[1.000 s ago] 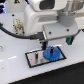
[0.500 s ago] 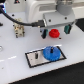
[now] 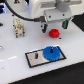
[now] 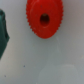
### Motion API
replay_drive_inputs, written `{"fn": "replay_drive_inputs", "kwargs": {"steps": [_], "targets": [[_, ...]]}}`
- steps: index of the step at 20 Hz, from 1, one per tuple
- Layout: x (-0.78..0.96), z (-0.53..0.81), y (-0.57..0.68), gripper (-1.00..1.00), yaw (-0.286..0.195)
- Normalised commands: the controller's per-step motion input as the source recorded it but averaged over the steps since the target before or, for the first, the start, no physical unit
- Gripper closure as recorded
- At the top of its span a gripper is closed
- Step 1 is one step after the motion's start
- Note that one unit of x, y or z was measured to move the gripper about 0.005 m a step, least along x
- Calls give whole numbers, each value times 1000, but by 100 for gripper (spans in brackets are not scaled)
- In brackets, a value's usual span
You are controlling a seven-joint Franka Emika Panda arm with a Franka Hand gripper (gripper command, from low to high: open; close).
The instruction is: Insert the blue gear onto the right peg, followed by the red gear
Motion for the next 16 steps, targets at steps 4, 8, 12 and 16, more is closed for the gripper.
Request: {"fn": "replay_drive_inputs", "kwargs": {"steps": [4,8,12,16], "targets": [[-71,-412,105,-100,0],[-177,-331,23,-100,0],[-216,-207,26,100,0],[0,139,63,100,0]]}}
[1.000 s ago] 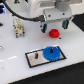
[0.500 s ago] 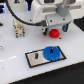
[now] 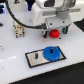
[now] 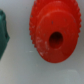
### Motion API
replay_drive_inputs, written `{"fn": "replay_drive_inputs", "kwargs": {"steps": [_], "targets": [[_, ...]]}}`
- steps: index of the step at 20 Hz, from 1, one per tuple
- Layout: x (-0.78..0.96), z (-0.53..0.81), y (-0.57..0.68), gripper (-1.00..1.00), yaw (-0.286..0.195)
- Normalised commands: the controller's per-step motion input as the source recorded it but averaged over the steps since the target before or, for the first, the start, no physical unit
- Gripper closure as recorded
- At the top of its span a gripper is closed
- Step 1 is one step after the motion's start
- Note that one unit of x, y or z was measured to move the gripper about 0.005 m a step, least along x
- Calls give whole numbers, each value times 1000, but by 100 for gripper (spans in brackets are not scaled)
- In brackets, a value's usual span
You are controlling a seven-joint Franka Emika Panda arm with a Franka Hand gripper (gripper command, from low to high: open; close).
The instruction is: Insert the blue gear onto the right peg, followed by the red gear
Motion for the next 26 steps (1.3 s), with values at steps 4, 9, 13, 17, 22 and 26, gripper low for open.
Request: {"fn": "replay_drive_inputs", "kwargs": {"steps": [4,9,13,17,22,26], "targets": [[-56,18,41,100,0],[8,237,24,100,0],[248,616,1,100,0],[498,603,1,100,0],[615,456,-50,100,0],[601,341,-250,100,0]]}}
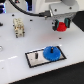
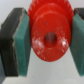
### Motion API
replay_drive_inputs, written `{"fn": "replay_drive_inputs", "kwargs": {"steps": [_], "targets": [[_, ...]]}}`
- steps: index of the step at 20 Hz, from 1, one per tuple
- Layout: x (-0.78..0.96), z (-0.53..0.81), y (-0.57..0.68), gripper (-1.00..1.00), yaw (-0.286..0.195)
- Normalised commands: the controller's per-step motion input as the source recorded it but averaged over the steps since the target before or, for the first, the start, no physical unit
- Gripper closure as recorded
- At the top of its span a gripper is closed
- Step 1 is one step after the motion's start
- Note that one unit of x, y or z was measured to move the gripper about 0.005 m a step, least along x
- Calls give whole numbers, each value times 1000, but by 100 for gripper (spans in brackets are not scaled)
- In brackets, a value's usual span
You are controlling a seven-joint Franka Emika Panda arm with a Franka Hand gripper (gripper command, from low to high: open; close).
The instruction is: Insert the blue gear onto the right peg, followed by the red gear
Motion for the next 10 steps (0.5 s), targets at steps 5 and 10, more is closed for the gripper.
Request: {"fn": "replay_drive_inputs", "kwargs": {"steps": [5,10], "targets": [[647,298,-267,100,0],[653,267,-318,100,0]]}}
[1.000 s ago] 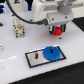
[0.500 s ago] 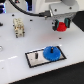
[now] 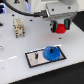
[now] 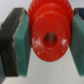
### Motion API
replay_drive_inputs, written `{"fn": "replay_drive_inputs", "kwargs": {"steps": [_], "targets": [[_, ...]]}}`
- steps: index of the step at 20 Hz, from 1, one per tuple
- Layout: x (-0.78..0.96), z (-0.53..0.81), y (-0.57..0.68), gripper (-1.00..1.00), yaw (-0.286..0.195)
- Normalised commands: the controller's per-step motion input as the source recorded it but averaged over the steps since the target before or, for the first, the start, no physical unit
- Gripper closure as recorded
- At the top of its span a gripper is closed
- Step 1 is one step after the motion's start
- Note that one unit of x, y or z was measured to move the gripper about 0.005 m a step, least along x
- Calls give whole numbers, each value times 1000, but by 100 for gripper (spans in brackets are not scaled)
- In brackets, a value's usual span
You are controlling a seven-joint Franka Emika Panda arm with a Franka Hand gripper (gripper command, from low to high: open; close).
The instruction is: Insert the blue gear onto the right peg, followed by the red gear
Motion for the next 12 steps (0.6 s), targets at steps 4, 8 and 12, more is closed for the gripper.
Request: {"fn": "replay_drive_inputs", "kwargs": {"steps": [4,8,12], "targets": [[674,238,-318,100,0],[718,225,-235,100,0],[691,188,-193,100,0]]}}
